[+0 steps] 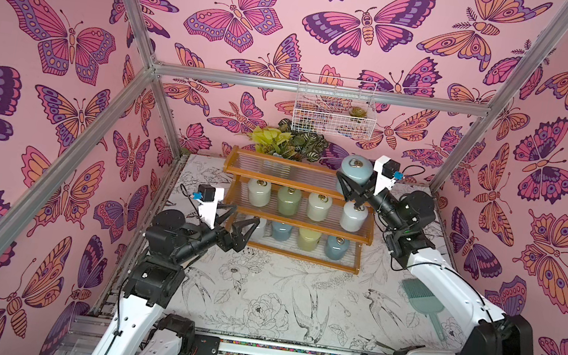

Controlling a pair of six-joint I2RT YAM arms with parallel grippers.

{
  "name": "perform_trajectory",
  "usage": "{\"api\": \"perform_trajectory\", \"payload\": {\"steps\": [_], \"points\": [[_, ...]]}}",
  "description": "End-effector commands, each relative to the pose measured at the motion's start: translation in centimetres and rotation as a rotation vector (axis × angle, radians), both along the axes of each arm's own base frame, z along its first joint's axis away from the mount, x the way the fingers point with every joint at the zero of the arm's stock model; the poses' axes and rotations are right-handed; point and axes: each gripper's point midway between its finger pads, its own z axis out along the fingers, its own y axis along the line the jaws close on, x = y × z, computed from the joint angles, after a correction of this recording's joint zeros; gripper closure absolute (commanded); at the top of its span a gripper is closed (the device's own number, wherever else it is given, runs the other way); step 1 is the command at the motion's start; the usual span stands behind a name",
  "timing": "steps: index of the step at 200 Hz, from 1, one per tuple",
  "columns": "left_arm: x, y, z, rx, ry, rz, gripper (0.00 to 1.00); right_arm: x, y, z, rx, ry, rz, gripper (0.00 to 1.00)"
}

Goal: Remove the tea canisters from the shelf
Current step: Pick up the tea canister from the shelf.

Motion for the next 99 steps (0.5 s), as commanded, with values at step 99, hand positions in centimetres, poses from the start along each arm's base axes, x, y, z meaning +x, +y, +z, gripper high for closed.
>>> {"api": "perform_trajectory", "payload": {"steps": [99], "points": [[0.6, 1.9, -1.1, 0.038, -0.042, 0.128, 0.00, -10.5, 7.5, 2.2, 0.009, -0.149, 0.278, 0.31]]}}
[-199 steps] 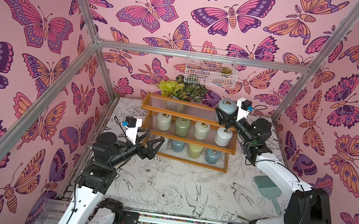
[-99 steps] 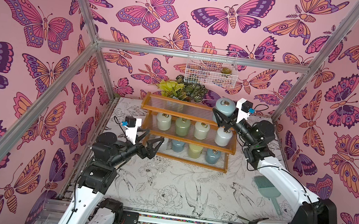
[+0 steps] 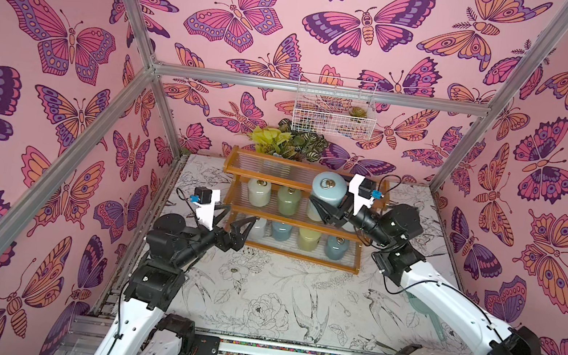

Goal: Remove the tea canisters from the shelf
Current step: Pick up the tea canister from the shelf, then place the tea canister at the center of the board.

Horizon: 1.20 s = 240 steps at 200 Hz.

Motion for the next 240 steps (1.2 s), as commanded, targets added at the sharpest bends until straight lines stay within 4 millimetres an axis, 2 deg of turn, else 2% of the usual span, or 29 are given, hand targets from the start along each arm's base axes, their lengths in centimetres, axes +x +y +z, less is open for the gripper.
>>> {"api": "perform_trajectory", "payload": {"steps": [1, 70, 105, 112, 117, 163, 186, 240], "points": [[0.1, 0.4, 0.1, 0.016, -0.037, 0.027, 0.00, -2.4, 0.6, 2.9, 0.064, -0.107, 0.043, 0.31], [0.4, 1.2, -0.3, 0.038, -0.037, 0.077, 0.00, -3.8, 5.9, -1.6, 0.065, -0.043, 0.169, 0.32], [0.5, 1.5, -0.3, 0.040, -0.037, 0.096, 0.00, -4.0, 7.4, -2.9, 0.157, -0.055, 0.201, 0.34], [0.5, 1.6, -0.3, 0.040, -0.038, 0.102, 0.00, -4.1, 7.2, -2.4, 0.190, -0.072, 0.201, 0.34], [0.5, 1.6, -0.3, 0.041, -0.039, 0.104, 0.00, -3.6, 7.9, -3.7, 0.180, -0.052, 0.202, 0.33], [0.5, 1.9, -0.2, 0.041, -0.029, 0.119, 0.00, -3.6, 9.8, -6.0, 0.208, -0.045, 0.227, 0.34], [0.4, 2.0, -0.2, 0.044, -0.019, 0.124, 0.00, -3.1, 11.0, -8.0, 0.187, -0.005, 0.234, 0.33], [0.3, 2.3, 0.2, 0.048, -0.017, 0.141, 0.00, -3.6, 14.5, -13.2, 0.108, 0.057, 0.289, 0.33]]}}
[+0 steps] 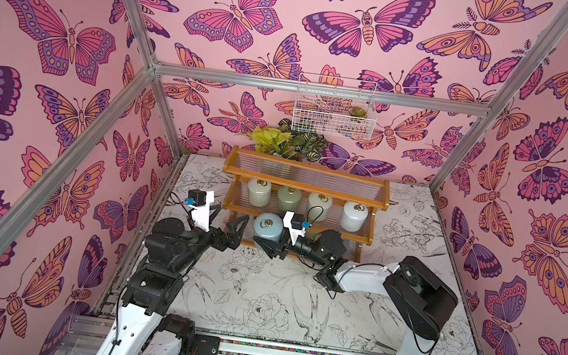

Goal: Remove the tea canisters from the shelf
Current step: Place the tea canister at the center of the board.

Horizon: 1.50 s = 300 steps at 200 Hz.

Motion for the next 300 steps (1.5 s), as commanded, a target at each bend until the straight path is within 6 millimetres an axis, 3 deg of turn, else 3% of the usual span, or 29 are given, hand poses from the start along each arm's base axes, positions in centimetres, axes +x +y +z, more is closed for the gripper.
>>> {"api": "perform_trajectory", "payload": {"steps": [1, 35, 102, 143, 233, 300], "points": [[-0.3, 0.2, 1.1, 0.009, -0.025, 0.010, 0.00, -0.9, 1.0, 3.4, 0.116, -0.089, 0.032, 0.33], [-0.2, 0.2, 1.1, 0.011, -0.016, 0.010, 0.00, -1.9, 3.7, 0.0, 0.068, -0.073, 0.072, 0.33], [-0.5, -0.2, -0.3, 0.015, 0.036, -0.016, 0.00, -4.5, 9.4, -4.6, 0.034, -0.063, 0.125, 0.30], [-0.7, -0.3, -0.9, 0.016, 0.056, -0.024, 0.00, -3.5, 11.8, -7.3, 0.035, -0.010, 0.104, 0.28], [-0.1, -0.5, -1.4, -0.002, 0.079, -0.028, 0.00, -0.4, 14.1, -11.0, 0.043, 0.015, 0.000, 0.29], [-0.2, -0.4, -2.0, -0.013, 0.090, -0.022, 0.00, -0.5, 13.3, -14.6, -0.022, 0.061, -0.011, 0.14]]}}
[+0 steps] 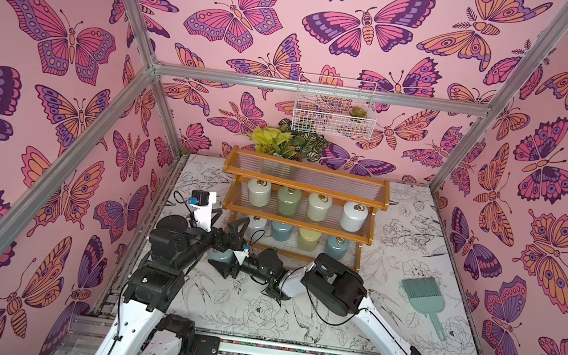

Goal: Remove the tea canisters from the shelf
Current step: Place the tea canister at the center of the board.

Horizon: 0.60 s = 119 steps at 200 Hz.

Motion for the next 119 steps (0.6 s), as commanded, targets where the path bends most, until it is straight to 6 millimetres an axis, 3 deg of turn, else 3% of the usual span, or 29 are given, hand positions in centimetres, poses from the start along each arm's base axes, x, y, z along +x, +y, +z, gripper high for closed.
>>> {"api": "perform_trajectory", "payload": {"steps": [1, 38, 55, 119], "points": [[-0.4, -0.3, -0.4, -0.011, 0.007, -0.016, 0.00, 0.1, -0.7, 1.1, 0.057, -0.007, -0.013, 0.14], [-0.2, -0.2, -0.4, -0.008, 0.005, -0.010, 0.00, -0.1, -1.5, 0.1, 0.026, 0.008, -0.022, 0.00], [-0.1, -0.3, -0.4, -0.006, 0.005, -0.014, 0.00, -0.1, -1.7, 0.3, 0.025, 0.007, -0.029, 0.01], [0.3, 0.2, 0.1, 0.004, -0.005, 0.018, 0.00, 0.1, -4.4, 4.7, 0.033, -0.055, -0.088, 0.01]]}}
